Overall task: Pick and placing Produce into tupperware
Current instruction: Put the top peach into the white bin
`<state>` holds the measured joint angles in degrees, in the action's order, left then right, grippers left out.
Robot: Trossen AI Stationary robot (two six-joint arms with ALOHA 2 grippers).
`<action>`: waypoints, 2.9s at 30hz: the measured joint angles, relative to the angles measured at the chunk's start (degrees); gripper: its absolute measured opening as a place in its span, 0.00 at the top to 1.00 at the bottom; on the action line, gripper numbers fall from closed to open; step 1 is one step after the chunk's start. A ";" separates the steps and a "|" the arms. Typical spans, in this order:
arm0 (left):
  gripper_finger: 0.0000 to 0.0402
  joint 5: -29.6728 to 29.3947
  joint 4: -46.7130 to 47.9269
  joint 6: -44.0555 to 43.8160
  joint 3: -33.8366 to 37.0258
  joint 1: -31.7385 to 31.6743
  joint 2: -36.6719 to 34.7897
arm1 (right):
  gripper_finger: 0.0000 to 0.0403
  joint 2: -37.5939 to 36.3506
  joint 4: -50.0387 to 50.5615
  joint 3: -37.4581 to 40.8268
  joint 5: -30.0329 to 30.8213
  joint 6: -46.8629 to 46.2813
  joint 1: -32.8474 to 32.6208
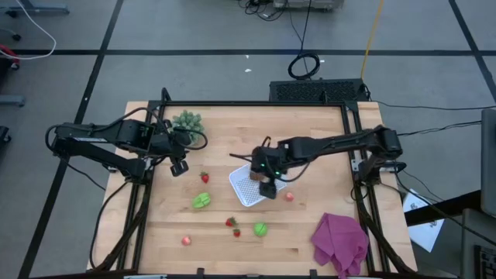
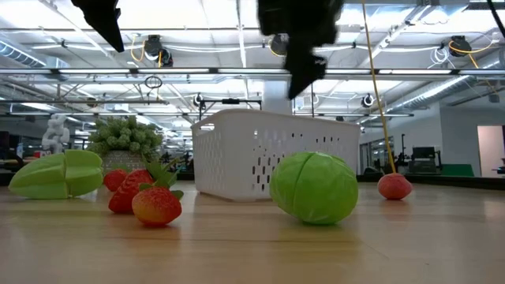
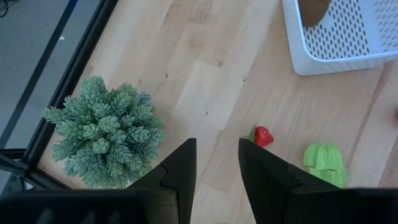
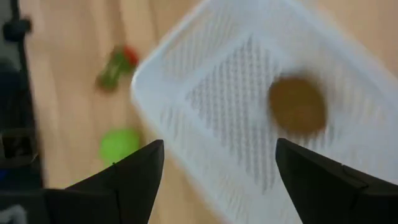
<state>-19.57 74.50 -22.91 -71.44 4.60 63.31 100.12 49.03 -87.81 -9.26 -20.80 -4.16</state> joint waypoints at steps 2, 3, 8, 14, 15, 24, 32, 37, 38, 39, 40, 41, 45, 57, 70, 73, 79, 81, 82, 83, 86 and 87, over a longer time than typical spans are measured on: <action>0.69 0.10 0.08 -0.09 0.00 0.00 0.00 | 0.26 -1.43 5.16 0.00 0.02 -4.31 -1.47; 0.69 0.31 0.02 -0.09 0.00 0.00 0.00 | 0.26 -2.00 7.63 0.00 0.05 -6.73 -2.30; 0.69 0.46 -0.27 -0.38 0.00 0.02 0.00 | 0.26 -2.91 13.07 0.02 2.10 -17.16 -7.24; 0.69 1.26 -1.08 -0.55 0.00 0.02 0.00 | 0.26 -2.36 12.98 3.29 7.65 -22.41 -11.96; 0.69 1.51 -1.09 -0.55 0.00 0.02 0.00 | 0.26 -2.36 12.95 4.54 7.91 -23.59 -12.34; 0.69 1.57 -1.07 -0.53 0.00 0.02 0.00 | 0.26 -2.25 7.90 16.70 7.67 -27.39 -11.75; 0.69 1.57 -1.07 -0.52 0.00 0.02 0.01 | 0.26 -2.28 -1.76 23.79 5.92 -26.17 -8.66; 0.69 1.56 -1.07 -0.49 0.00 0.02 0.00 | 0.26 -2.28 -4.82 25.53 5.81 -24.98 -7.50; 0.69 1.57 -1.07 -0.50 0.00 0.02 0.00 | 0.26 -2.28 -5.29 25.53 5.80 -24.64 -7.41; 0.69 1.56 -1.07 -0.50 0.00 0.02 0.00 | 0.26 -2.28 -5.67 25.52 5.84 -24.25 -7.41; 0.69 1.57 -1.07 -0.49 0.00 0.02 0.00 | 0.26 -2.28 -5.97 25.51 5.86 -23.86 -7.41; 0.69 1.57 -1.07 -0.49 0.00 0.02 0.00 | 0.26 -2.28 -6.18 25.51 5.93 -23.64 -7.41; 0.69 1.57 -1.07 -0.46 0.00 0.01 0.00 | 0.26 -2.28 -7.79 25.51 6.12 -23.49 -7.41; 0.69 1.57 -1.07 -0.46 0.00 0.00 0.00 | 0.26 -2.28 -7.68 25.51 7.93 -23.54 -7.43; 0.69 1.62 -1.05 -0.46 0.00 0.01 0.01 | 0.26 -2.32 -9.86 27.56 7.61 -24.61 -7.54; 0.69 1.62 -1.05 -0.46 0.00 0.02 0.01 | 0.26 -2.32 -11.44 29.07 7.23 -25.11 -7.54; 0.69 1.64 -1.06 -0.53 0.00 0.02 0.00 | 0.26 -2.32 -11.56 29.24 7.21 -25.28 -7.54; 0.69 1.64 -1.05 -0.77 0.00 0.02 0.00 | 0.26 -2.32 -11.55 29.24 7.55 -25.22 -7.54; 0.69 1.64 -1.05 -0.77 0.00 0.02 0.00 | 0.26 -2.32 -11.55 29.24 7.56 -25.23 -7.54; 0.69 1.64 -1.05 -0.77 0.00 0.02 0.00 | 0.27 -2.32 -11.53 29.24 7.59 -25.25 -7.54; 0.69 1.64 -1.05 -0.78 0.00 0.02 0.00 | 0.30 -2.32 -11.53 29.26 7.63 -25.44 -7.54; 0.69 1.64 -1.05 -0.79 0.00 0.02 0.00 | 0.31 -2.32 -11.55 29.27 7.63 -25.44 -7.54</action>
<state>-17.93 73.45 -23.70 -71.44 4.62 63.31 97.80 37.48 -58.54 -1.63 -46.24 -11.70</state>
